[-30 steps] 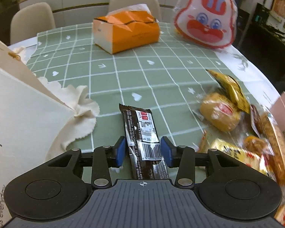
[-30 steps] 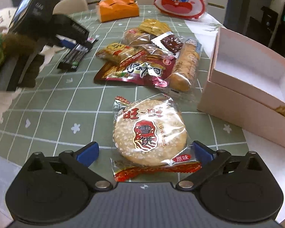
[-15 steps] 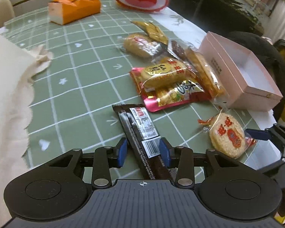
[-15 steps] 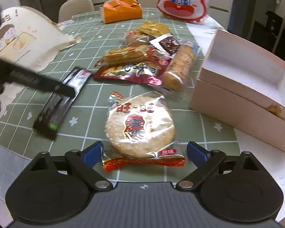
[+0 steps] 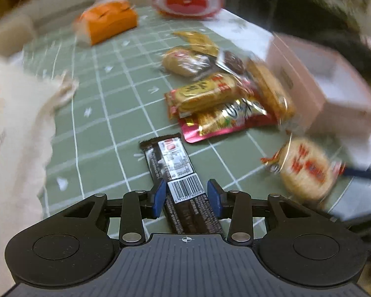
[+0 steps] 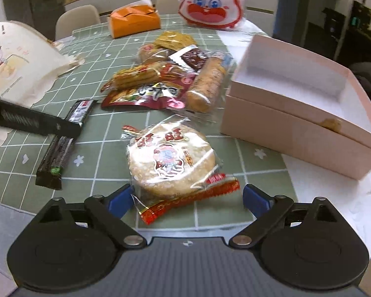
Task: Organize snacks
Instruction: 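Lift the chocolate bar with the left tool while the right tool grasps the round rice cracker, then carry both snacks over the pink box and open both tools to drop them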
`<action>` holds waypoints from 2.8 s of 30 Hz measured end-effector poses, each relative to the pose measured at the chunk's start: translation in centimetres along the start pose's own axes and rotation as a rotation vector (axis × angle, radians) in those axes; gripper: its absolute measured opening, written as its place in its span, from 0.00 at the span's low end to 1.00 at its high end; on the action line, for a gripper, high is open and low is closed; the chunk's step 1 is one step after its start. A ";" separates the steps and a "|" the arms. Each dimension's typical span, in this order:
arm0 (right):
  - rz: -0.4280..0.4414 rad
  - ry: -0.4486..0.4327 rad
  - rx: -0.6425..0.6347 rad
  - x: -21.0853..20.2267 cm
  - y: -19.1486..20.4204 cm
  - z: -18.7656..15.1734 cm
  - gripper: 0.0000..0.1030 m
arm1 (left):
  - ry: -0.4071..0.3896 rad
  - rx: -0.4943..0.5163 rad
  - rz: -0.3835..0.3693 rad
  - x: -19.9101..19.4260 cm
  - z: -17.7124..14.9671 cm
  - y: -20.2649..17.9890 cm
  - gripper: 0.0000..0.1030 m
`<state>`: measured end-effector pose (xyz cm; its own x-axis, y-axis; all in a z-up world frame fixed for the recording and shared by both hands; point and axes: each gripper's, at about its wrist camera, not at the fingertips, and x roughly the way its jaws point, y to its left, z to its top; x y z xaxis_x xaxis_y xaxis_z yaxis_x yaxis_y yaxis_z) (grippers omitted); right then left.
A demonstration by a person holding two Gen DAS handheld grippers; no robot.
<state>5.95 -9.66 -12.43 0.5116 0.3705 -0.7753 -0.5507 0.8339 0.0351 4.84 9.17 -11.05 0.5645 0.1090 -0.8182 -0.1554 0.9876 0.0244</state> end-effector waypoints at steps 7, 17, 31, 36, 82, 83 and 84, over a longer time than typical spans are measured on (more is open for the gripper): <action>-0.048 -0.023 0.049 -0.5 -0.7 -1.3 0.92 | 0.024 0.029 0.038 0.0 -0.6 1.1 0.56; -0.028 -0.048 0.013 -0.8 -0.8 -1.3 0.89 | 0.035 -0.112 -0.091 1.0 0.2 2.4 0.71; 0.219 -0.072 -0.089 -0.1 1.1 3.9 0.89 | 0.084 -0.172 -0.086 -0.7 -1.5 3.4 0.44; 0.105 -0.070 -0.069 2.0 2.0 4.7 0.89 | 0.093 -0.169 -0.056 -0.7 -1.4 3.0 0.44; -0.371 -0.299 0.348 -16.0 -15.2 7.4 0.76 | -0.105 -0.029 -0.550 4.2 18.6 -13.4 0.42; -0.365 -0.277 0.359 -15.1 -15.4 7.6 0.76 | -0.121 -0.048 -0.568 4.8 18.4 -12.8 0.42; -0.360 -0.260 0.369 -14.3 -15.6 7.8 0.76 | -0.133 -0.067 -0.572 5.0 18.4 -12.2 0.42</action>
<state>12.37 -24.73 3.08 0.7952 0.0868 -0.6002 -0.0697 0.9962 0.0517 24.46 -0.20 -4.85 0.6699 -0.4207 -0.6117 0.1546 0.8849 -0.4393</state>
